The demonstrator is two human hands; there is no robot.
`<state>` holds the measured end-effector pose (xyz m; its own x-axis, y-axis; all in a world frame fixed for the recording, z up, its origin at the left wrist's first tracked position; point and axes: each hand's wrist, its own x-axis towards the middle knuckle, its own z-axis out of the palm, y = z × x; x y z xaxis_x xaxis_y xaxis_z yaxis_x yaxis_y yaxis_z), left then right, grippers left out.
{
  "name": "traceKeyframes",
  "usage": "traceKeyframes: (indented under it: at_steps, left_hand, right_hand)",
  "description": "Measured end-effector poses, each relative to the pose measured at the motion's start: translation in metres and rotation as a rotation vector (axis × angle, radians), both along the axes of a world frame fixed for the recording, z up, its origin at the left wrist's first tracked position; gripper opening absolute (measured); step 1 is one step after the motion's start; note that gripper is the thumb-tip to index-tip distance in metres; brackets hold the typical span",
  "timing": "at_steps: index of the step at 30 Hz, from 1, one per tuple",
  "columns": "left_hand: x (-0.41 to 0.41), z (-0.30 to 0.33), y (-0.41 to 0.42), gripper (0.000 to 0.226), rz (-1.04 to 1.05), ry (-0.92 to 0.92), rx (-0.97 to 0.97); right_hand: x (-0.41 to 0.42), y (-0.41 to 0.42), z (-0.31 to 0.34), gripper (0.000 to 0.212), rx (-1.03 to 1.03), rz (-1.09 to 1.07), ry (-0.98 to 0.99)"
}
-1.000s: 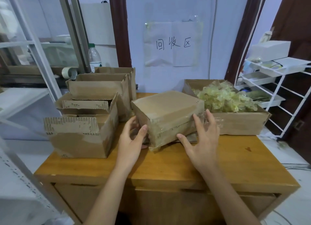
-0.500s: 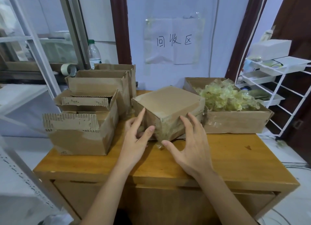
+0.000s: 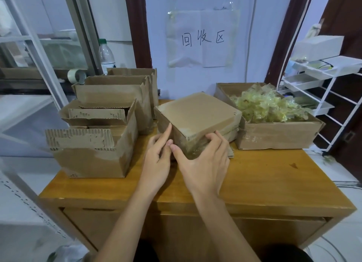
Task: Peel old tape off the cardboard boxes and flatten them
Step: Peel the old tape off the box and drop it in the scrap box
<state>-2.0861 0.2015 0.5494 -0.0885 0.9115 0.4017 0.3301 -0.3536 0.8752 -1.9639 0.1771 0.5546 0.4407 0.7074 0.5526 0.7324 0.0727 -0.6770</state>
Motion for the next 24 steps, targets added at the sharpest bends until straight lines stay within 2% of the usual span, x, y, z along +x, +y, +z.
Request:
traceKeyframes:
  at_steps: [8,11,14,16,19,22,24]
  left_hand:
    - [-0.006,-0.006,0.004,0.035,-0.02,-0.048,0.021]
    - [-0.005,0.01,-0.001,0.033,0.087,-0.015,0.127]
    - [0.0,0.04,-0.001,0.032,0.219,0.103,0.306]
    - [0.006,0.058,0.008,0.028,0.214,0.172,0.38]
    - [0.01,0.068,0.031,0.03,0.036,0.254,0.285]
    - [0.011,0.056,0.041,0.026,-0.129,0.215,0.056]
    - [0.007,0.048,0.04,0.028,-0.151,0.18,0.035]
  right_hand:
    - [0.002,0.009,-0.004,0.066,0.038,-0.036,-0.059]
    - [0.003,0.009,-0.005,0.063,0.06,-0.018,-0.062]
    - [0.004,0.009,-0.007,0.062,0.069,0.004,-0.069]
    - [0.004,0.007,-0.008,0.06,0.073,0.019,-0.066]
    - [0.005,0.006,-0.009,0.055,0.085,0.053,-0.059]
    - [0.006,0.005,-0.011,0.049,0.092,0.078,-0.047]
    - [0.006,0.004,-0.011,0.047,0.112,0.103,-0.051]
